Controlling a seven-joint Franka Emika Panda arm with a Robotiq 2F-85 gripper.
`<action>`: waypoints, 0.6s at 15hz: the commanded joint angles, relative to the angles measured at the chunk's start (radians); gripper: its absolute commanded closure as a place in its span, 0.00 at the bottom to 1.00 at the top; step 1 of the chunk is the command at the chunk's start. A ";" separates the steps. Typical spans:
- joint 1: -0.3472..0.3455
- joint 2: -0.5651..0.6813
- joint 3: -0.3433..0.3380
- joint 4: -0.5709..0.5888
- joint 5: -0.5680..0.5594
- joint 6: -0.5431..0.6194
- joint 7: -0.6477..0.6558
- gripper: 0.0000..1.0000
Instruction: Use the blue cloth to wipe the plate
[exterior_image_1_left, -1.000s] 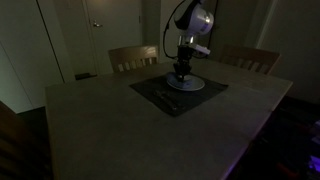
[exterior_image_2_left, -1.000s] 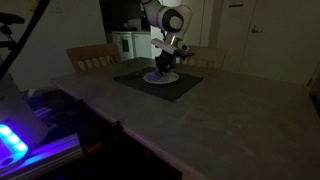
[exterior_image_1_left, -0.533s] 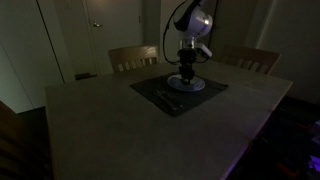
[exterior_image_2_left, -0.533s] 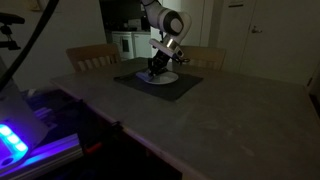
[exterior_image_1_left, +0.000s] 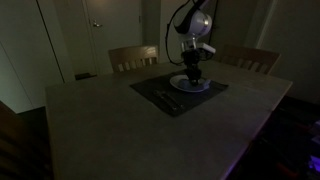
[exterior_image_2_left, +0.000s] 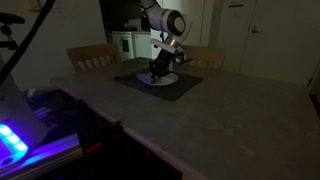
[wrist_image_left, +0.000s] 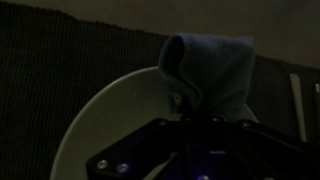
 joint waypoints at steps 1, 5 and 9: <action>0.054 0.034 -0.062 0.013 -0.084 0.080 0.104 0.98; 0.098 0.021 -0.092 0.003 -0.154 0.151 0.222 0.98; 0.122 0.015 -0.105 -0.005 -0.178 0.258 0.320 0.98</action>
